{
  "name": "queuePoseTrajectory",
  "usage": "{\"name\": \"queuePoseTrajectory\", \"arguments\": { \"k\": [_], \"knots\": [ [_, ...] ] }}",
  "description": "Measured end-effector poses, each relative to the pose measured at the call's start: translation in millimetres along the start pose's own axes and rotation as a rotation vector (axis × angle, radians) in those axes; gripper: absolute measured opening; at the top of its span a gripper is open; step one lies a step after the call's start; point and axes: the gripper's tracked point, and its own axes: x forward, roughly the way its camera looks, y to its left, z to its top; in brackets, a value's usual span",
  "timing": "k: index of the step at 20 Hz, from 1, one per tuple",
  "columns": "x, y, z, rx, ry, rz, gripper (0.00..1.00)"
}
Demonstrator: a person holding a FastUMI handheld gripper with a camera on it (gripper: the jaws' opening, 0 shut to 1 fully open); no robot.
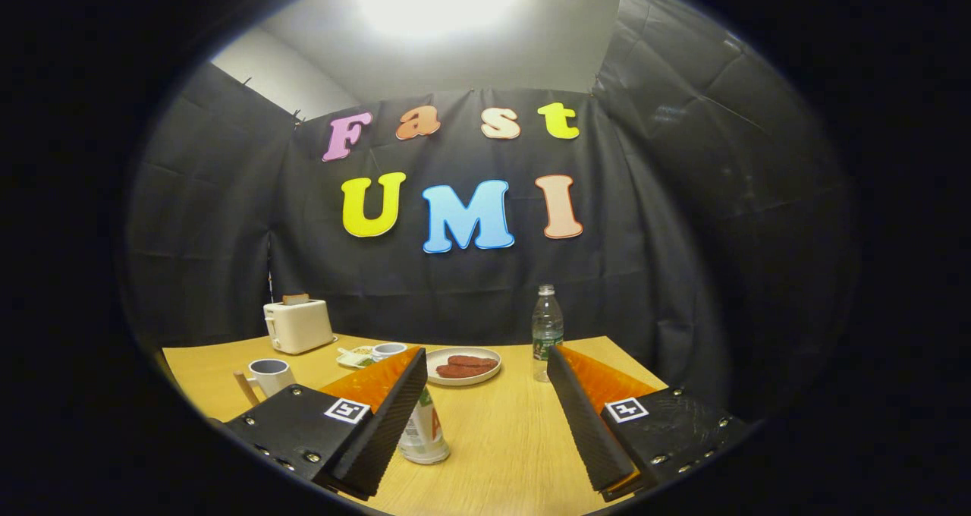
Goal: Take the bottle from table, then pour the juice into the cup, finally place the bottle on the coaster
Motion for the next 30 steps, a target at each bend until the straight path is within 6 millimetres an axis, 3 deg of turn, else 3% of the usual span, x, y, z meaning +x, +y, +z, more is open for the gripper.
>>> {"name": "queuePoseTrajectory", "arguments": {
  "k": [5, 10, 17, 24, 26, 27, 30],
  "knots": [
    [-3, 32, -27, 0.014, 0.042, 0.049, 0.97],
    [6, 55, -58, 0.025, 0.098, 0.081, 0.97],
    [32, 69, -92, 0.034, 0.157, 0.075, 0.97],
    [54, 74, -113, 0.031, 0.210, 0.056, 0.96],
    [57, 75, -113, 0.033, 0.216, 0.055, 0.91],
    [58, 75, -117, 0.034, 0.225, 0.055, 0.83],
    [60, 75, -118, 0.016, 0.241, 0.046, 0.82]
  ]
}}
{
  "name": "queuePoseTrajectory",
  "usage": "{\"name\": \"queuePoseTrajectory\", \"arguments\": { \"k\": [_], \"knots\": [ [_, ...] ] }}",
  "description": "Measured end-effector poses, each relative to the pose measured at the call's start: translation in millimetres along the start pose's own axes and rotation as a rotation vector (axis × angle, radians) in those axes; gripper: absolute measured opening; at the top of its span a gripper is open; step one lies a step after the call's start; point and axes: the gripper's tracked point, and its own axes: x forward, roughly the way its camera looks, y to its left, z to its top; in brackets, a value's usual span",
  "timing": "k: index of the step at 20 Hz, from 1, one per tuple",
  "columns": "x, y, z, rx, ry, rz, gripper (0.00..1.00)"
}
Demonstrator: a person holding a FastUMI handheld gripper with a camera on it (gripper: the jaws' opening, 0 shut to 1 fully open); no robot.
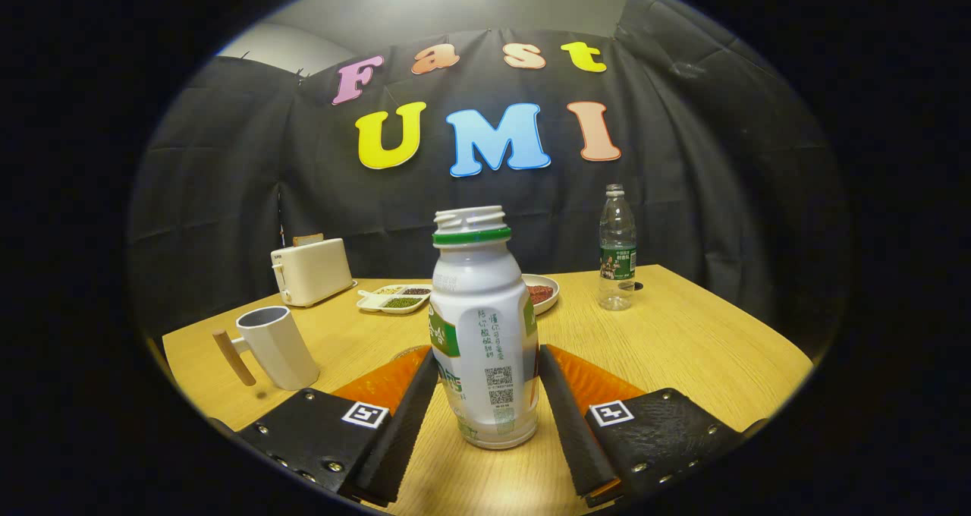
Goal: Take the bottle from table, then pour the juice into the cup, finally place the bottle on the coaster
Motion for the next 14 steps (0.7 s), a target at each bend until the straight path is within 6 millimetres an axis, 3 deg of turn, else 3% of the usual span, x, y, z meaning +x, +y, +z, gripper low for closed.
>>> {"name": "queuePoseTrajectory", "arguments": {
  "k": [3, 13, 14],
  "knots": [
    [-4, 3, -1, -0.021, 0.013, -0.006, 0.77],
    [-1, 20, 4, -0.105, 0.028, 0.014, 0.76],
    [-2, 22, 8, -0.125, 0.025, 0.012, 0.71]
  ]
}}
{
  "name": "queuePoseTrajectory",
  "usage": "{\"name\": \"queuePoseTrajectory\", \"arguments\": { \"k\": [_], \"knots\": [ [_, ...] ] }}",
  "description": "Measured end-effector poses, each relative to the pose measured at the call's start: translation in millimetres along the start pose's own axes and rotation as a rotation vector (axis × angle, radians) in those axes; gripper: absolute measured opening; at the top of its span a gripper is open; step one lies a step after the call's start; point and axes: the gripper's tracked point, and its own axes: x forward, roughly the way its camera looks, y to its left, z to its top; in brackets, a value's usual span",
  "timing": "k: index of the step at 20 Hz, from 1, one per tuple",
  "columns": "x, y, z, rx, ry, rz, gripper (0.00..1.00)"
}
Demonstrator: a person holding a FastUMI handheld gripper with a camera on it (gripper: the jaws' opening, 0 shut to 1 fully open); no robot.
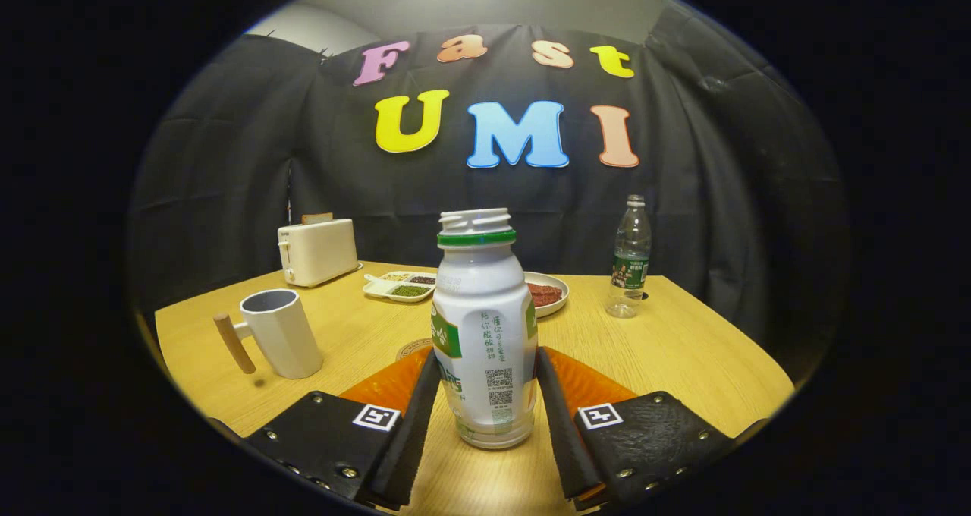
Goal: Take the bottle from table, then pour the juice into the cup, finally place the bottle on the coaster
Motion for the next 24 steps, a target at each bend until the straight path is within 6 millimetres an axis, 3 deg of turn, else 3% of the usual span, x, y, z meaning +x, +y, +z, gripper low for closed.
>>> {"name": "queuePoseTrajectory", "arguments": {
  "k": [7, 15, 24],
  "knots": [
    [7, 24, 20, -0.149, -0.025, -0.014, 0.71],
    [14, 61, 54, -0.434, -0.086, -0.047, 0.71],
    [27, 96, 69, -0.710, -0.123, -0.065, 0.71]
  ]
}}
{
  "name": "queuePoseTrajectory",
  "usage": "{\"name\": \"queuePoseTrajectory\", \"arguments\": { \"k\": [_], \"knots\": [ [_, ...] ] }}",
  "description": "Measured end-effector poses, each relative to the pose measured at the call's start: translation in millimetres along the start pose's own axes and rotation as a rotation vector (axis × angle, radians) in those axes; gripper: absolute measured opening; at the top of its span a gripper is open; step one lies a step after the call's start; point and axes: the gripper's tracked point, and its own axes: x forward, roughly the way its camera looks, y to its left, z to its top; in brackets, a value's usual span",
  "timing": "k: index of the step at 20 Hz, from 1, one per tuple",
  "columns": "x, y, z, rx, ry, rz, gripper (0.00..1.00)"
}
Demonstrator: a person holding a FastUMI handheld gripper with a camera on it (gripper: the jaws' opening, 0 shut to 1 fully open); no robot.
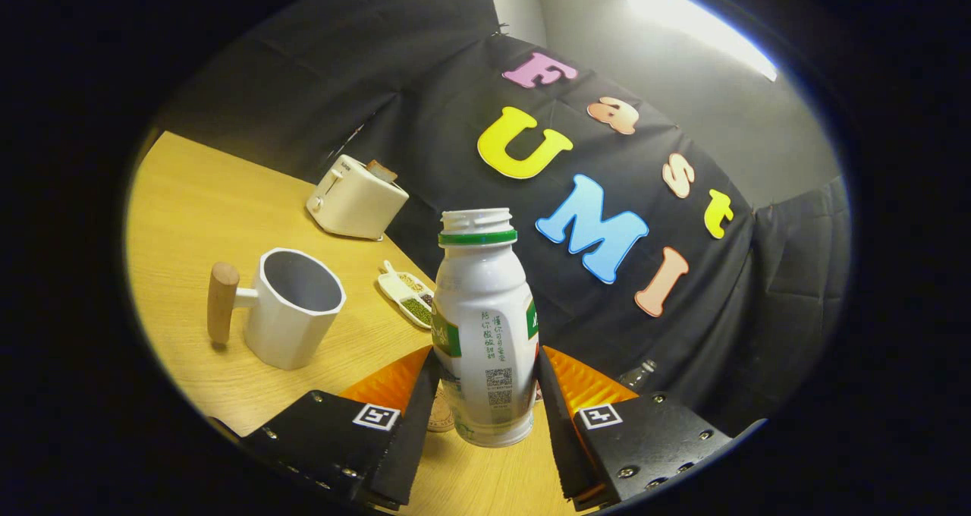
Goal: Take the bottle from table, then pour the juice into the cup, finally place the bottle on the coaster
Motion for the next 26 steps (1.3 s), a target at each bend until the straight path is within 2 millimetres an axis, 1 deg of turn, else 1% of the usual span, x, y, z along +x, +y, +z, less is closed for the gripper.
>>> {"name": "queuePoseTrajectory", "arguments": {
  "k": [3, 9, 14, 17, 26],
  "knots": [
    [6, 3, 2, -0.094, 0.007, -0.018, 0.71],
    [12, 4, 7, -0.264, 0.001, -0.058, 0.71],
    [15, 0, 13, -0.410, -0.008, -0.095, 0.71],
    [18, 4, 15, -0.459, -0.011, -0.097, 0.71],
    [18, 4, 22, -0.623, -0.015, -0.136, 0.71]
  ]
}}
